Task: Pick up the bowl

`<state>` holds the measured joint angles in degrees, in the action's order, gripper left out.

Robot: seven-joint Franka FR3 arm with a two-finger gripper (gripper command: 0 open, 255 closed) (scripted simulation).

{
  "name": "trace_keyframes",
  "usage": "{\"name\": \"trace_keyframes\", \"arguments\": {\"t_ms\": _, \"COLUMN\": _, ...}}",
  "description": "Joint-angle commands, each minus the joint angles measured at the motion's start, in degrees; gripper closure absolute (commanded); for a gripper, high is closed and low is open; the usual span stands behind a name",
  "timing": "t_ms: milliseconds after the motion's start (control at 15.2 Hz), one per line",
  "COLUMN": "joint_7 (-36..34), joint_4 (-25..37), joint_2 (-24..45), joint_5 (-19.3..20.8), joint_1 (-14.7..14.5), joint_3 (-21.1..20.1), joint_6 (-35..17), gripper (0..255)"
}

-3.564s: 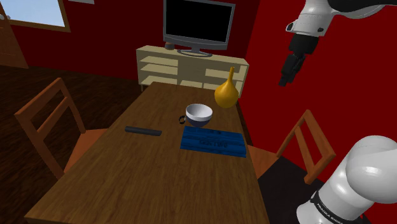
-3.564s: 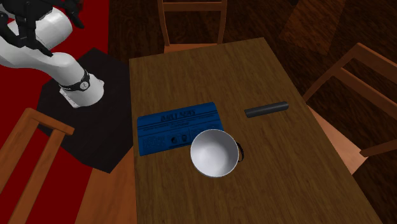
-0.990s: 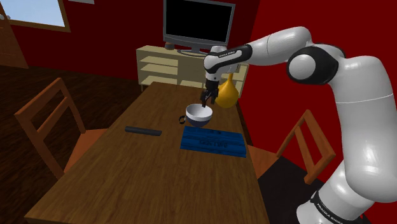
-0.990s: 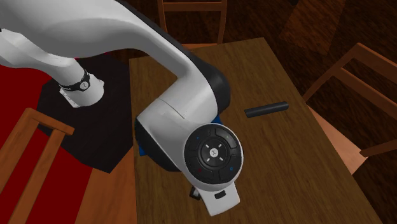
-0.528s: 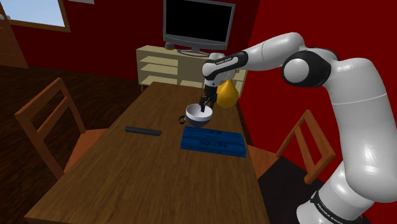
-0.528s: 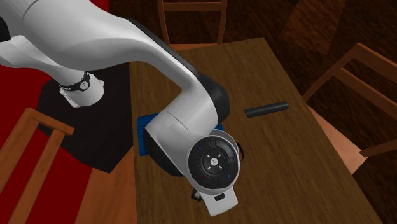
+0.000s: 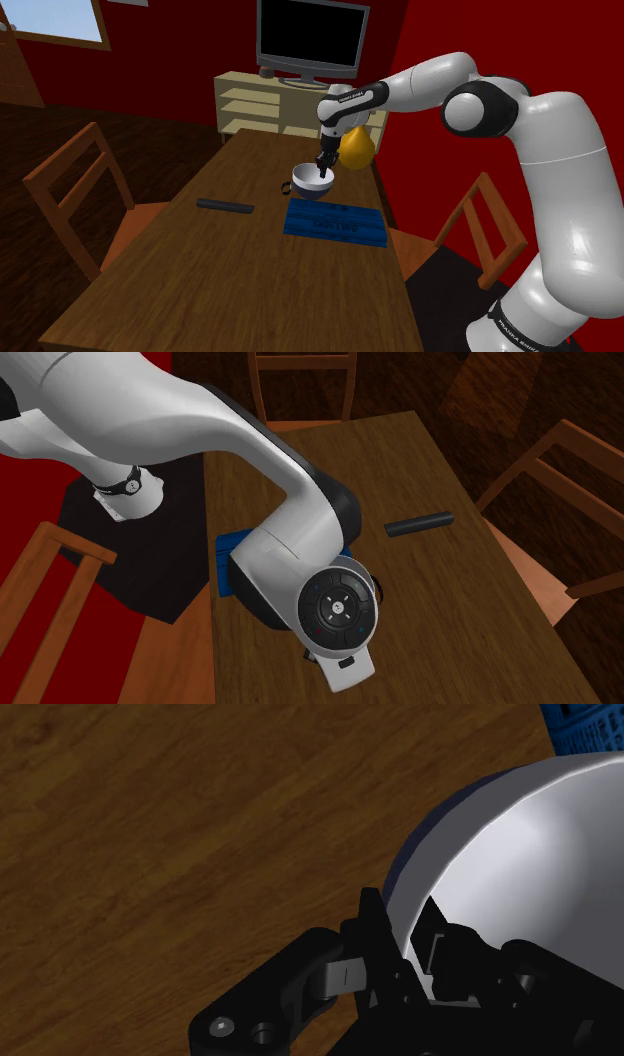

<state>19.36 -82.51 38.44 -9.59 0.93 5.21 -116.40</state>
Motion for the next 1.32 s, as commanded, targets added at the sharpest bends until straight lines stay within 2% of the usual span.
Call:
{"name": "trace_keyframes", "arguments": {"t_ms": 0, "joint_7": 0.0, "joint_4": 0.0, "joint_2": 0.0, "joint_5": 0.0, "joint_1": 0.0, "joint_3": 0.0, "joint_6": 0.0, "gripper": 255}}
{"name": "trace_keyframes", "arguments": {"t_ms": 132, "joint_7": 0.0, "joint_4": -0.3, "joint_2": -0.1, "joint_5": 0.0, "joint_1": 0.0, "joint_3": 0.0, "joint_6": -0.1, "gripper": 255}}
{"name": "trace_keyframes", "arguments": {"t_ms": 1254, "joint_7": -1.1, "joint_4": 4.5, "joint_2": -4.4, "joint_5": 0.8, "joint_1": 0.0, "joint_3": 0.4, "joint_6": 9.0, "gripper": 255}}
